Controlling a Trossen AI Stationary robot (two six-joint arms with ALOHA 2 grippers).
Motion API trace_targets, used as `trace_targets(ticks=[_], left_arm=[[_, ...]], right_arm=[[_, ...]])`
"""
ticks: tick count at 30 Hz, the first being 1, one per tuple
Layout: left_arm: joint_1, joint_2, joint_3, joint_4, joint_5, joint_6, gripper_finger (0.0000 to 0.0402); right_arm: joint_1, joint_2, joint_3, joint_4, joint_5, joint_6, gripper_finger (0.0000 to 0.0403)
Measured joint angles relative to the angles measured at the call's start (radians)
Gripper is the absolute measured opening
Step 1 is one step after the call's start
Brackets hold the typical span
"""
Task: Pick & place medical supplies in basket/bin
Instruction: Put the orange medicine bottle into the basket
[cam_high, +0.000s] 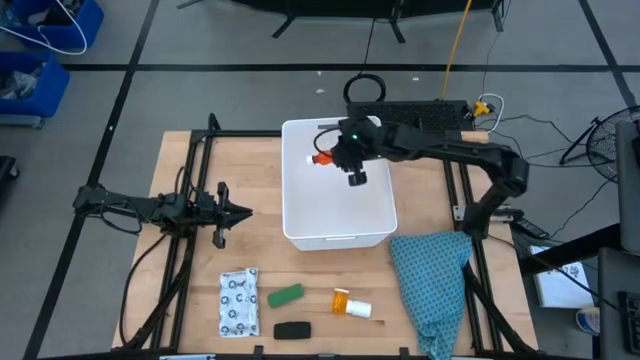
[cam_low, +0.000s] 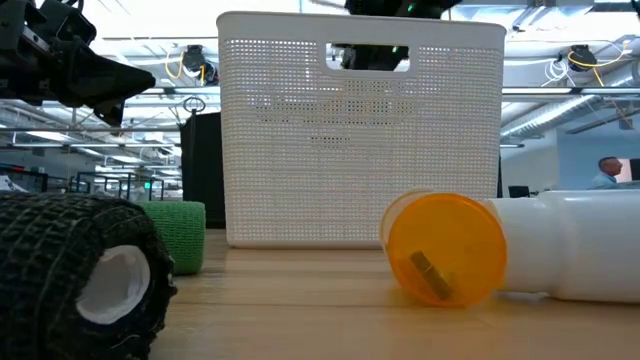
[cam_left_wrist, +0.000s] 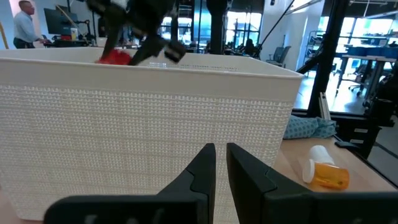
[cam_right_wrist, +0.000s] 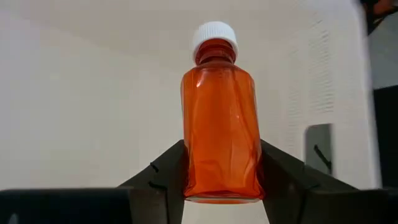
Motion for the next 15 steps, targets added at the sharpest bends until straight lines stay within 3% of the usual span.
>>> trace_targets(ticks=[6,15], left_arm=[[0.000,0.000,0.000,-0.010,0.000,-0.014,0.0042],[0.000,0.000,0.000,-0.022,0.000,-0.039,0.0042]], right_arm=[[-0.049,0.112,0.000,0.005,-0.141,-0.015,0.0148],[-0.076,0.271,-0.001,0.005,-0.141,0.023,0.0147]])
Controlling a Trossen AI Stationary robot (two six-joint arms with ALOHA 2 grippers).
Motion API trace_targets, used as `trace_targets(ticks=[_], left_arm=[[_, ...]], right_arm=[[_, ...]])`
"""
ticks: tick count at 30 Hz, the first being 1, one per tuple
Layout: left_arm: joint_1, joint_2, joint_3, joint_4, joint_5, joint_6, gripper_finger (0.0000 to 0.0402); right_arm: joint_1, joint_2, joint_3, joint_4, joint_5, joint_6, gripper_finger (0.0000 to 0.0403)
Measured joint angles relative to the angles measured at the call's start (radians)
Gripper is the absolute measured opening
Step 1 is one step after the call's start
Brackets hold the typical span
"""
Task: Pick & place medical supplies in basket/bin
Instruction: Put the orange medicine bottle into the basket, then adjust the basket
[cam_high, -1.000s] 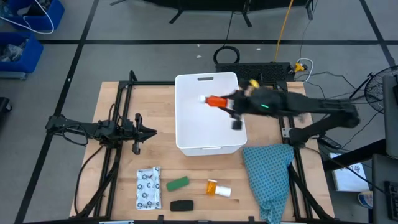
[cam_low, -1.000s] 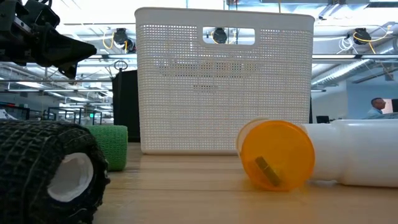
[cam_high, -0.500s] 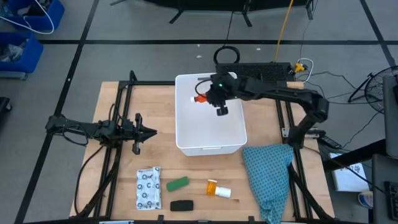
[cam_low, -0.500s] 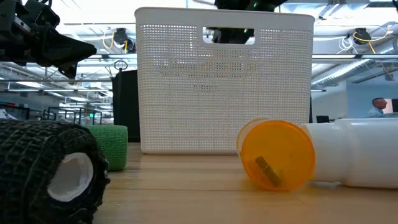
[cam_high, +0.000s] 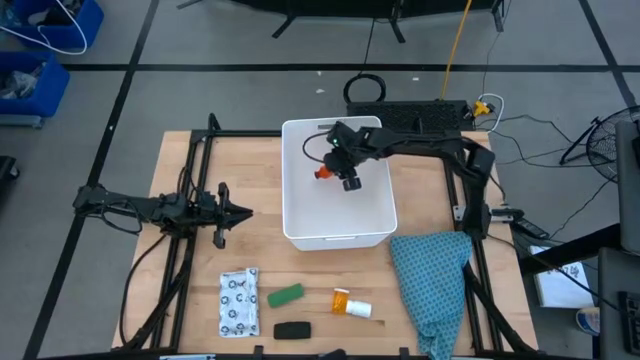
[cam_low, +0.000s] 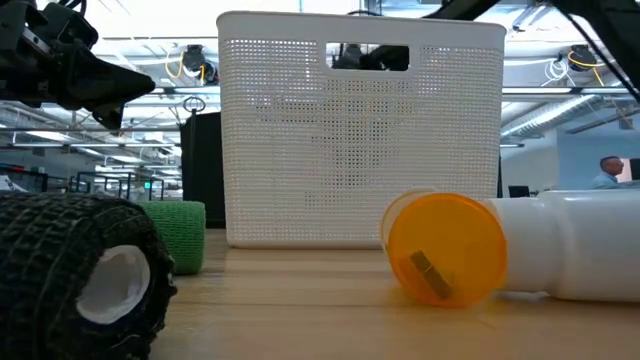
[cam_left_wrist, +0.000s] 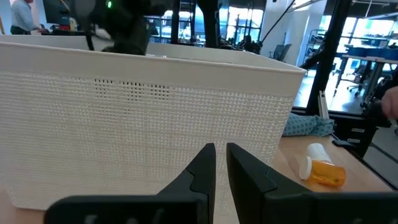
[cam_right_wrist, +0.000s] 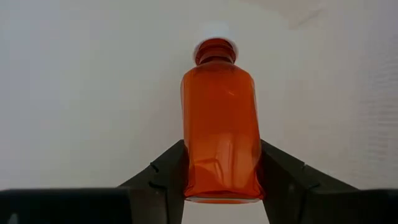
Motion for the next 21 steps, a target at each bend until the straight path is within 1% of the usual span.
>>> trace_targets(ticks=[5,9,12,18,21], left_arm=[[0.000,0.000,0.000,-0.001,0.000,0.000,0.0042],[0.000,0.000,0.000,-0.006,0.000,0.000,0.0042],[0.000,0.000,0.000,-0.009,0.000,0.000,0.0042],[0.000,0.000,0.000,-0.009,0.001,0.000,0.0042],[0.000,0.000,0.000,-0.009,0.001,0.001,0.0042]], right_arm=[[0.002,0.055,0.000,0.002,-0.005,0.037,0.0154],[0.001,0.067,0.000,0.012,0.007,0.081,0.0155],[0.002,0.065,0.000,0.003,0.026,0.094,0.0165],[0.001,0.052,-0.002,-0.028,0.036,0.086,0.0215],[0.006,0.044,-0.002,-0.034,0.102,0.087,0.0244]])
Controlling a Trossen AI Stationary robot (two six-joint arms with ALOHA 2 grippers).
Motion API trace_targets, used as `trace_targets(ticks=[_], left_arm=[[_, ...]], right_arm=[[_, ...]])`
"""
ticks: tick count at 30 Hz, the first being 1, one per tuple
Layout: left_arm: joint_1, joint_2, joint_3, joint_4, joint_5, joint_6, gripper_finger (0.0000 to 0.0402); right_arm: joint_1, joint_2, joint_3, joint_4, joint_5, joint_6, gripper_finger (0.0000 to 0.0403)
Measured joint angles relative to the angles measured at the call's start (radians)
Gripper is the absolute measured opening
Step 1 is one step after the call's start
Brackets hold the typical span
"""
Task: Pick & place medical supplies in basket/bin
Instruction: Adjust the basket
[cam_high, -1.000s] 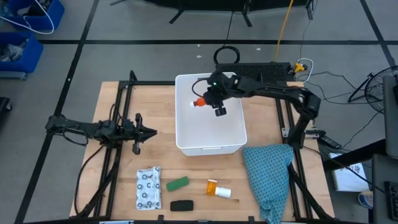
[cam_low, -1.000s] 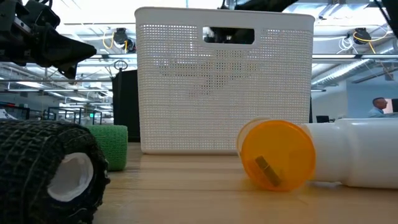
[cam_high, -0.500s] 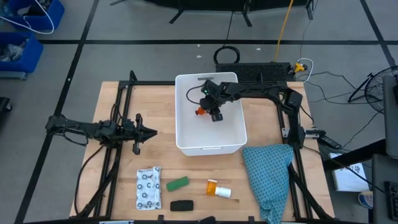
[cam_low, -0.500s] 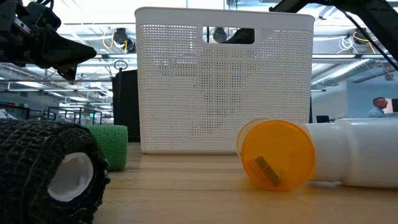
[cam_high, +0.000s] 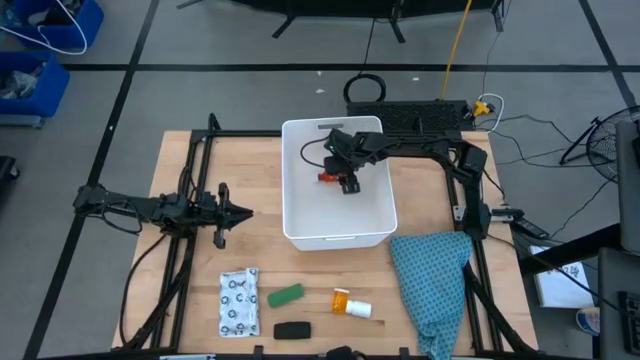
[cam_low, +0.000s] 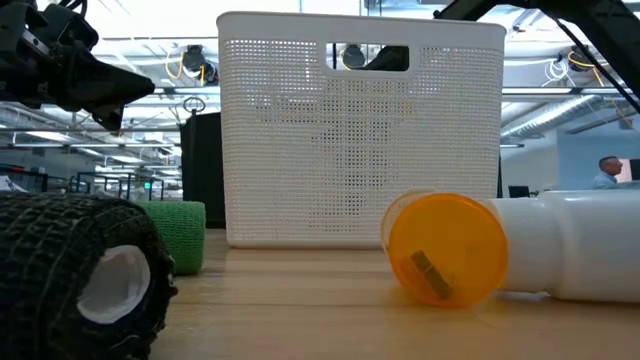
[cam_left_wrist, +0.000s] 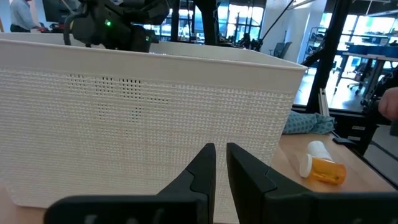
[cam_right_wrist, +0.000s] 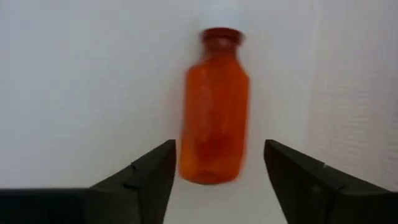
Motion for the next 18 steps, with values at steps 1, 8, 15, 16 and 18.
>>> trace_targets(ticks=[1,8,15,16,18], left_arm=[[0.000,0.000,0.000,0.000,0.000,0.003,0.0042],[0.000,0.000,0.000,0.001,0.000,0.005,0.0042],[0.000,0.000,0.000,-0.017,0.000,0.007,0.0042],[0.000,0.000,0.000,-0.021,0.000,0.007,0.0042],[0.000,0.000,0.000,-0.023,0.000,0.007,0.0042]], right_arm=[[0.003,-0.004,0.000,-0.005,0.026,0.000,0.0253],[0.012,-0.109,0.000,-0.013,0.159,0.016,0.0283],[0.070,-0.370,0.000,-0.020,0.188,0.131,0.0265],[0.083,-0.412,0.000,-0.031,0.186,0.152,0.0258],[0.111,-0.494,0.000,-0.062,0.187,0.191,0.0236]])
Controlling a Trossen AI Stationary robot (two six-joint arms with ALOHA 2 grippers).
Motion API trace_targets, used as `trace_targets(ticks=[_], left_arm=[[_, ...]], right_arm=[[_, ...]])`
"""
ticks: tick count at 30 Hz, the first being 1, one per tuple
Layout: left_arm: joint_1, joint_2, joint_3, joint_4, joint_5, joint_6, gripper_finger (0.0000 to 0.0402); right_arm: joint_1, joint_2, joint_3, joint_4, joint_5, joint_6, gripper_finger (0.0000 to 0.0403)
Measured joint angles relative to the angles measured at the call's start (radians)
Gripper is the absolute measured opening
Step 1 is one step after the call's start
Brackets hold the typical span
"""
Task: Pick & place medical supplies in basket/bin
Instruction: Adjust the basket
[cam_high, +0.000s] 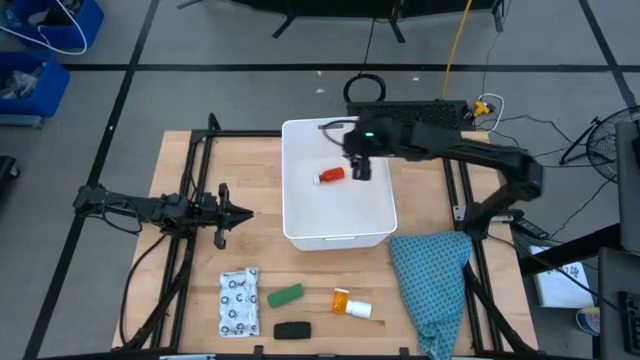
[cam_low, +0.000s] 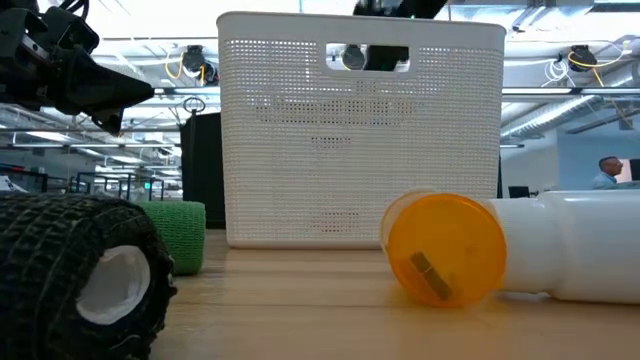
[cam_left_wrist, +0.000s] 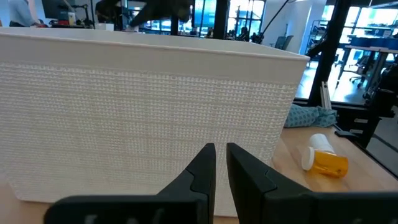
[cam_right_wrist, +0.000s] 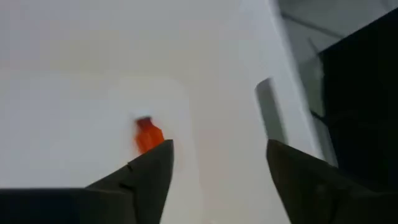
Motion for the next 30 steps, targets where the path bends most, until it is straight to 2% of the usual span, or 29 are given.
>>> trace_targets(ticks=[5,10,12,16,21,25,30], left_arm=[[0.000,0.000,0.000,0.001,0.000,0.000,0.0042],[0.000,0.000,0.000,0.002,0.000,-0.001,0.0042],[0.000,0.000,0.000,0.002,0.000,-0.002,0.0042],[0.000,0.000,0.000,0.002,0.000,-0.002,0.0042],[0.000,0.000,0.000,0.002,-0.001,-0.002,0.0042],[0.000,0.000,0.000,0.002,-0.001,-0.012,0.0042],[0.000,0.000,0.000,0.002,-0.001,-0.014,0.0042]], right_arm=[[0.085,-0.191,-0.015,-0.098,0.017,0.093,0.0151],[0.179,-0.362,-0.075,-0.285,0.134,0.223,0.0039],[0.217,-0.418,-0.112,-0.368,0.157,0.292,0.0011],[0.285,-0.505,-0.226,-0.445,0.156,0.460,0.0013],[0.364,-0.557,-0.414,-0.434,0.158,0.585,0.0002],[0.399,-0.560,-0.554,-0.385,0.156,0.657,0.0003],[0.434,-0.560,-0.689,-0.213,0.063,0.674,0.0001]])
